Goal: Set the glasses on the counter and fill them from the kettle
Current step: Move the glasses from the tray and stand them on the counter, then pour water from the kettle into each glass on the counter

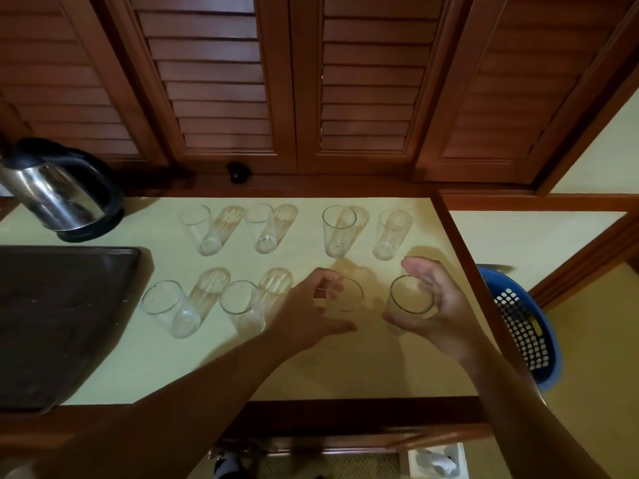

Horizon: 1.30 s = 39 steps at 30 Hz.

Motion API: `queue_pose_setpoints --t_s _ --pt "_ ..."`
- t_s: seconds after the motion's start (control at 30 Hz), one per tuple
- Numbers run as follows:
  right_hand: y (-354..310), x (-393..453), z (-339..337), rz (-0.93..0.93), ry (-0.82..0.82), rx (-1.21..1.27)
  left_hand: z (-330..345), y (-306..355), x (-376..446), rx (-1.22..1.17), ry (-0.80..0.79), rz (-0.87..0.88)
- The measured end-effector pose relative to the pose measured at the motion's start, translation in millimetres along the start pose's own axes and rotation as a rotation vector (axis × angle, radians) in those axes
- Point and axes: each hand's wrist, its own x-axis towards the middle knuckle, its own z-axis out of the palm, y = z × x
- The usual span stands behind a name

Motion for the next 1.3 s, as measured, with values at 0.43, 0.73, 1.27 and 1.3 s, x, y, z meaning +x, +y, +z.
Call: queue_pose_setpoints --t_s 0.43,0.73,1.27,1.3 --pt "-121.4 64.7 63.7 -0.465 -0.111 -0.305 -121.1 88.1 -50.3 0.367 -0.033 0.315" --pt "-194.1 90.6 196.6 -0.505 -0.267 -0.333 -282.6 65.0 -73.5 0.51 0.015 0.315" --pt "-283.4 164.5 443.3 -0.287 -0.178 -0.303 -558.3 -69.6 -47.6 0.381 0.072 0.058" --pt "-284.7 175.4 453.3 -0.262 -0.114 -0.26 -569.4 -77.8 -34.4 0.311 0.124 0.004"
